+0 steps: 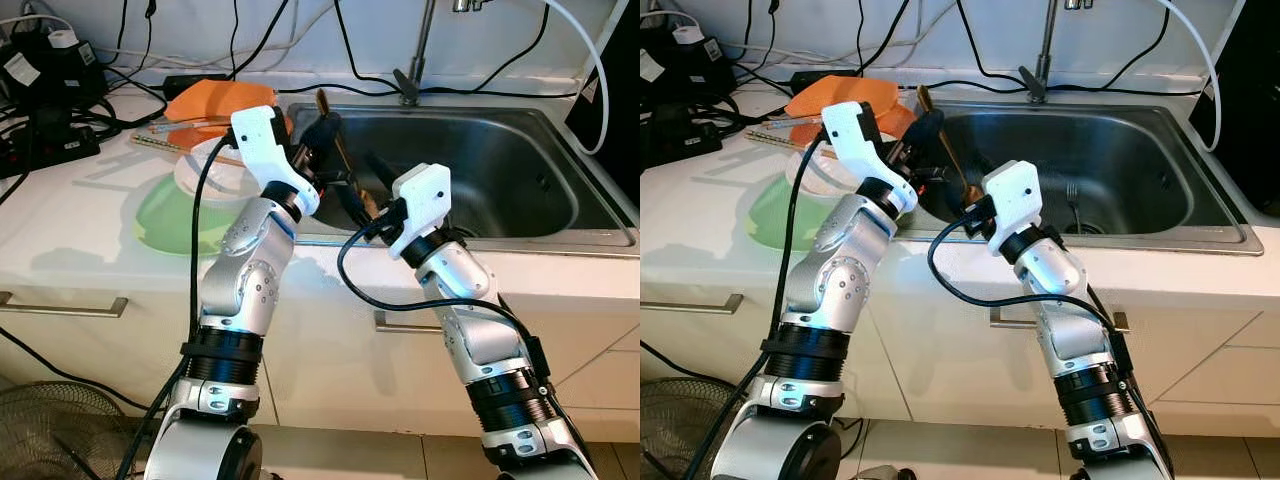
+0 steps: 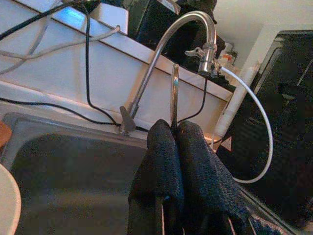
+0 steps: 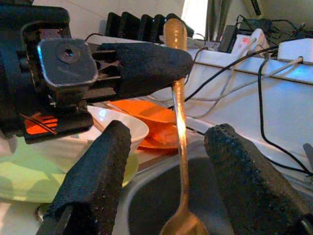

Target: Kitchen organization

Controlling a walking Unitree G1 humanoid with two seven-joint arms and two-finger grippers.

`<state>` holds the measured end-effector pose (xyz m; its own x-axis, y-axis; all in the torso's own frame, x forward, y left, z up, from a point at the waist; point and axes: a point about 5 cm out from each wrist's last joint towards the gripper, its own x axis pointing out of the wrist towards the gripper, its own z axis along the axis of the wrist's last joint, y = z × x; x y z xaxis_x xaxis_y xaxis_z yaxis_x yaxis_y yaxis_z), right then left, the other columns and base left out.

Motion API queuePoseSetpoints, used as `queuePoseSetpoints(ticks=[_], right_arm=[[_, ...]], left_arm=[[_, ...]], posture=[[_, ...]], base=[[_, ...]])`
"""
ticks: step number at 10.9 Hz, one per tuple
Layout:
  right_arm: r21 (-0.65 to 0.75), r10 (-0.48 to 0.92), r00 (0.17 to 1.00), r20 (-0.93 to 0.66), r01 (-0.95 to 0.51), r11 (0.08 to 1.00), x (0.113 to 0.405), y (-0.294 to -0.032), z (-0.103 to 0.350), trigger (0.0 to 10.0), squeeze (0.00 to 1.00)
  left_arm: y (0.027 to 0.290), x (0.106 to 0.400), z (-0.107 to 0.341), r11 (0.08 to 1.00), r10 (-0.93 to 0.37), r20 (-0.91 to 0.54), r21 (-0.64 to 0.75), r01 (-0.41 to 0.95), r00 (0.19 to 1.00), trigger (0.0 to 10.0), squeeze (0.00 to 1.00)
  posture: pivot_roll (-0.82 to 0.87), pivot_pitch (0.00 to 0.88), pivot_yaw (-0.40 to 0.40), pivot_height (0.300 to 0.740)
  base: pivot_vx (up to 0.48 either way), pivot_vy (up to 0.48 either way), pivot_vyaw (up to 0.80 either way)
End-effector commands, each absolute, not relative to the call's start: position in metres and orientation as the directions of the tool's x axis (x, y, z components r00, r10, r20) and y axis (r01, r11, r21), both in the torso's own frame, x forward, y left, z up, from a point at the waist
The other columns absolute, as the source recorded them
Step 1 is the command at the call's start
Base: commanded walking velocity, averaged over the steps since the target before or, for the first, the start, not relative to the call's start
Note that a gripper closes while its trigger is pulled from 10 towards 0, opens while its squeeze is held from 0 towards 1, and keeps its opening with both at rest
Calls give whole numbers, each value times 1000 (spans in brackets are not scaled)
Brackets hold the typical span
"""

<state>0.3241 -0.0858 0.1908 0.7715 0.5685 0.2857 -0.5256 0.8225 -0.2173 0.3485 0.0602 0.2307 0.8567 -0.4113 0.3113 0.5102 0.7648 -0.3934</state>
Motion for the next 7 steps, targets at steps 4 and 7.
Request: queuePoseSetpoints(ticks=[4, 7], right_arm=[[-242, 521, 818, 243, -469, 849, 336, -85, 189, 10000, 0], [-231, 461, 858, 225, -413, 881, 343, -90, 186, 10000, 0]], left_arm=[[56, 342, 233, 740, -438, 331, -394, 545, 836, 10000, 0], [56, 341, 234, 732, -448, 339, -392, 557, 827, 10000, 0]], posture=[[108, 0, 36, 740], [110, 0, 34, 740]], base=[[0, 0, 0], [0, 0, 0]])
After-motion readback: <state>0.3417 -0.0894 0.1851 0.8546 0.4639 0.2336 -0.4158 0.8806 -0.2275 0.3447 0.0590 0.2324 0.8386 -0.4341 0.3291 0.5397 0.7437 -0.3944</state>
